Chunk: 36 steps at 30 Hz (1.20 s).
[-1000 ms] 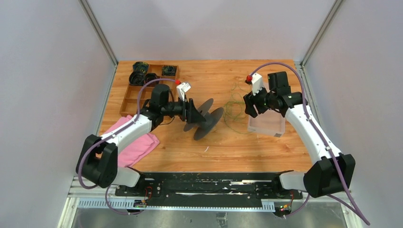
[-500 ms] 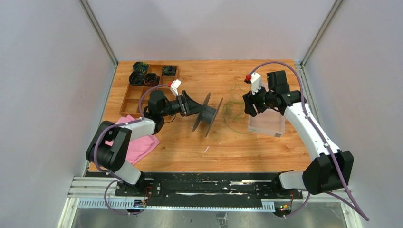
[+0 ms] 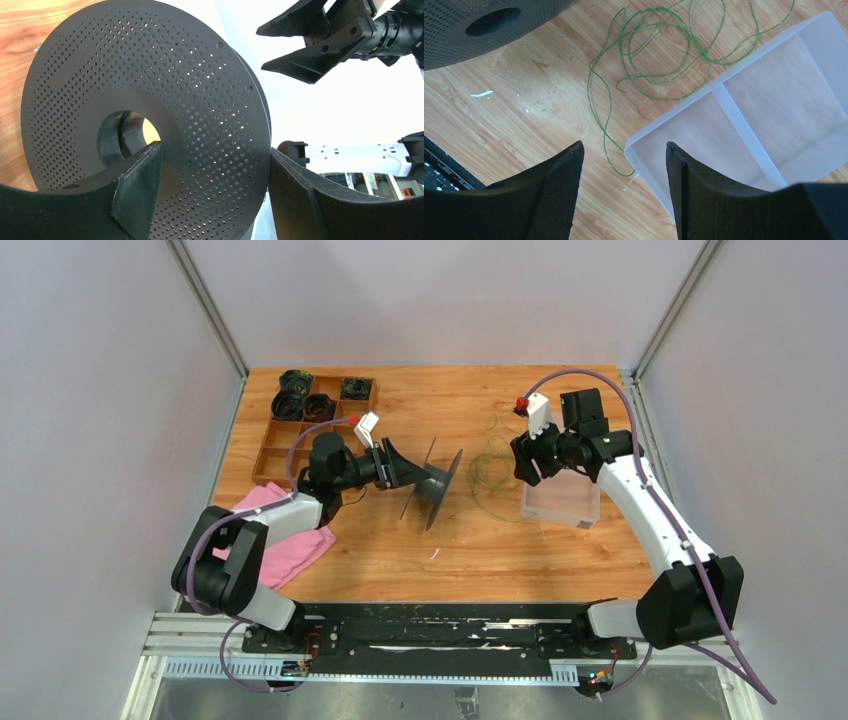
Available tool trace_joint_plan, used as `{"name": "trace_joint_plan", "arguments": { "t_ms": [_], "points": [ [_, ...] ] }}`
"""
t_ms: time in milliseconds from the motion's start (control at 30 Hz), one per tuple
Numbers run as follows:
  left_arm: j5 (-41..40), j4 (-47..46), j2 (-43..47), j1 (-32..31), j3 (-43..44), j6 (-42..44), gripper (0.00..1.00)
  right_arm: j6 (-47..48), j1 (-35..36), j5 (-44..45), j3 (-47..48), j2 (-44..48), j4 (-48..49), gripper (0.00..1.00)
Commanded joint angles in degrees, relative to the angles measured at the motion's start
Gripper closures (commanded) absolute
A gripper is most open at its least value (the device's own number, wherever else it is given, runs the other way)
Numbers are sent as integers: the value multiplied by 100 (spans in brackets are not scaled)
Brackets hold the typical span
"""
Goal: Wrap the cables
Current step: Place the cable reel at the center of the board.
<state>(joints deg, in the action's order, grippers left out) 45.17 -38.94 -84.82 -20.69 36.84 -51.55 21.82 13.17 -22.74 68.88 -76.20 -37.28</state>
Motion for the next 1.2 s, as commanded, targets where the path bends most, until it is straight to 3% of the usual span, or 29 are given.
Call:
{"name": "trace_joint_plan", "arguments": {
  "t_ms": [0, 400, 833, 1167],
  "points": [
    [-56, 164, 154, 71, 71, 295, 30, -25, 75, -38, -35, 10, 45, 39],
    [-94, 825, 338, 156, 139, 625, 10, -20, 124, -11, -31, 8, 33, 39],
    [-44, 1282, 712, 258, 181, 1056, 0, -29, 274, 92, 102, -283, 78, 40],
    [-54, 1797, 914, 258, 326, 1675, 2, -425, 599, 393, 57, -1061, 690, 43]
  ]
}}
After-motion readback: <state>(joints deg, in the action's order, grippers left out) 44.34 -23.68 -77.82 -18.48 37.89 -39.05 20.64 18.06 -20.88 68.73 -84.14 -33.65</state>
